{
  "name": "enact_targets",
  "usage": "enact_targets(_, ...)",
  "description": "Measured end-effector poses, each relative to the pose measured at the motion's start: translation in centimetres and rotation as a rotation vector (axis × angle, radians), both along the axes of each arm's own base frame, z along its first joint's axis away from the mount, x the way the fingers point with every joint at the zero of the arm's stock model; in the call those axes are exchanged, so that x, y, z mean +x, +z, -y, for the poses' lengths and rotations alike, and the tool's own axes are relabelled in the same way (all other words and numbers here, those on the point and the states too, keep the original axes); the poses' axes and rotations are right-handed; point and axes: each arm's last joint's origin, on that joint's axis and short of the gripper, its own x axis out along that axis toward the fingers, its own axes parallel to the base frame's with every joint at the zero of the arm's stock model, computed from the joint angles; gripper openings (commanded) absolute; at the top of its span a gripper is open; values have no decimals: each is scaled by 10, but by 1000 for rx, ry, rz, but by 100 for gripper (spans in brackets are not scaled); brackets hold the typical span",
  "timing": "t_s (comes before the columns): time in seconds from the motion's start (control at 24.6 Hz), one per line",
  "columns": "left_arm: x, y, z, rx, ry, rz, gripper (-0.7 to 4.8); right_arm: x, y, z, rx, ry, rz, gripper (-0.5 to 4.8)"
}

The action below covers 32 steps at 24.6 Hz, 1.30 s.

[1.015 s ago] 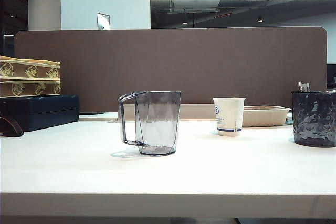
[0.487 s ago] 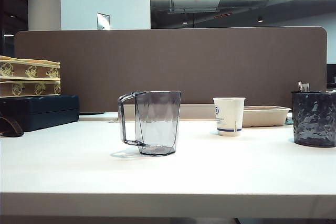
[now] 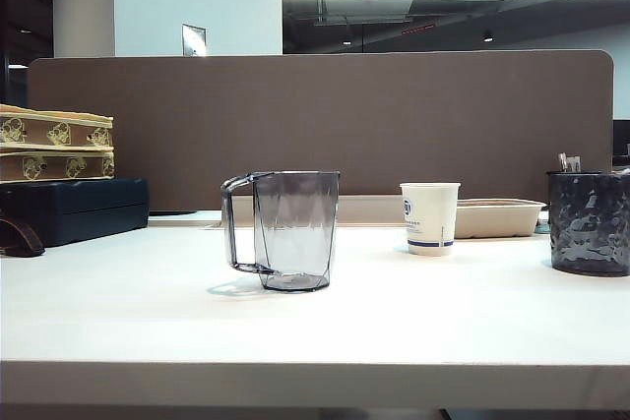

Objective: Pick up the letter "c" and put it in the paper cup.

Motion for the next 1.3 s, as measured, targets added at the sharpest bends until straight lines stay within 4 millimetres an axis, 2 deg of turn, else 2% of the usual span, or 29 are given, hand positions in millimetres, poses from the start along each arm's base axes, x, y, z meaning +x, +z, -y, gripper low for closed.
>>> enact_targets(0.73, 2, 18, -9, -25, 95, 183, 50, 0, 0, 0, 0, 0, 0, -1)
enact_targets(1.3, 3, 19, -11, -24, 118, 194, 50, 0, 0, 0, 0, 0, 0, -1)
